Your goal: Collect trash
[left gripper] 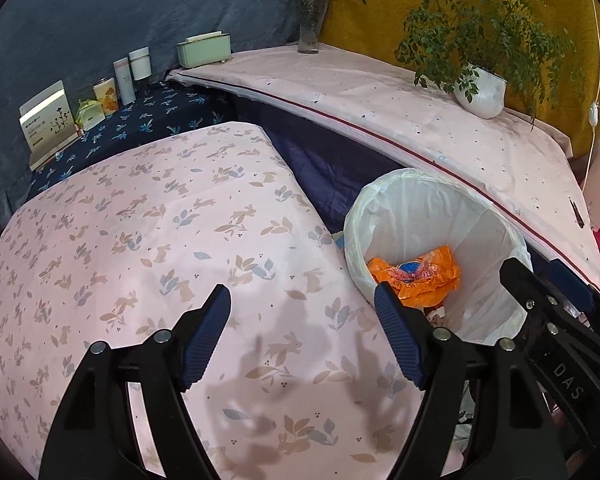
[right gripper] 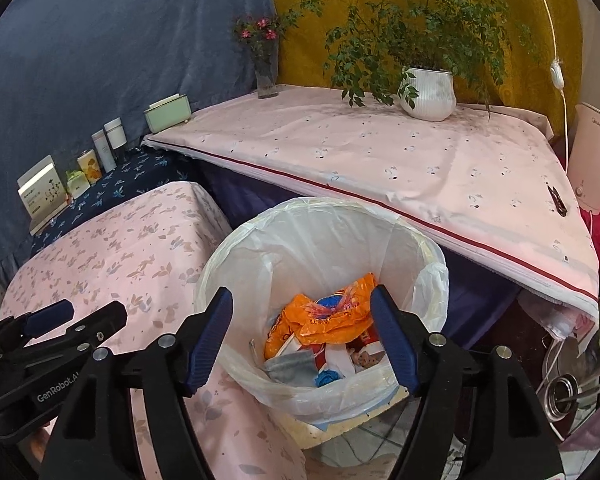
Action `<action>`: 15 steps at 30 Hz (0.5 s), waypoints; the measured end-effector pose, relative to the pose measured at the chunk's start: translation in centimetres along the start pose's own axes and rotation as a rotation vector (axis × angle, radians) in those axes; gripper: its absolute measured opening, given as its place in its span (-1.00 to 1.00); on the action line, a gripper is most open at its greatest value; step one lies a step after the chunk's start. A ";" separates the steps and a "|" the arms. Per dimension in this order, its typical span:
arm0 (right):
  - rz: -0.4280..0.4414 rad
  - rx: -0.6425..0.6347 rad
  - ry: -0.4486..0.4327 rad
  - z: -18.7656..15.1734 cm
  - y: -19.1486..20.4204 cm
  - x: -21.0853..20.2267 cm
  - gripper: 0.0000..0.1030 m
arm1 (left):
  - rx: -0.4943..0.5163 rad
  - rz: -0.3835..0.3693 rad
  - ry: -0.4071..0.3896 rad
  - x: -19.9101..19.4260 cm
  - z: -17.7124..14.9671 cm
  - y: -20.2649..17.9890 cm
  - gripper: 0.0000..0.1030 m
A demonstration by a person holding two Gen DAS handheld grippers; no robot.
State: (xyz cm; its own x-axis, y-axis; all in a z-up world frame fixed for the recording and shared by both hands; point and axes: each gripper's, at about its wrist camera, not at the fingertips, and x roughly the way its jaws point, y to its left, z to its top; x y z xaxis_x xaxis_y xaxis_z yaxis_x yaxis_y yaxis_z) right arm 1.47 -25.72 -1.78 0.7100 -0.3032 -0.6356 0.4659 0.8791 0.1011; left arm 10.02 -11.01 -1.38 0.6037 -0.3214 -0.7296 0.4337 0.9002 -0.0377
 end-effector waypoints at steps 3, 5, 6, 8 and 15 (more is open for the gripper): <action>-0.002 -0.011 0.005 -0.5 0.1 -0.3 0.38 | -0.005 0.008 0.000 -0.3 -0.6 0.1 0.46; -0.006 -0.019 0.007 -0.8 0.2 -0.6 0.44 | -0.004 0.012 0.002 -0.4 -1.0 0.1 0.46; -0.007 -0.023 0.008 -1.0 0.2 -0.7 0.46 | -0.004 0.015 0.002 -0.4 -1.2 0.1 0.47; -0.010 -0.035 0.006 -1.3 0.4 -0.9 0.53 | -0.003 0.021 0.004 -0.5 -1.7 0.2 0.51; -0.019 -0.068 0.009 -2.5 1.1 -1.3 0.64 | -0.025 0.042 0.010 -0.6 -3.0 0.9 0.58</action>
State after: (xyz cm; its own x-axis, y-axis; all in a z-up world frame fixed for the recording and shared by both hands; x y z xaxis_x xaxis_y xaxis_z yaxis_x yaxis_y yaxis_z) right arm -0.30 -23.44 -2.76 0.6961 -0.3173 -0.6441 0.4424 0.8961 0.0367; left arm 8.03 -9.13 -3.03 0.6141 -0.2802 -0.7378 0.3915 0.9199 -0.0234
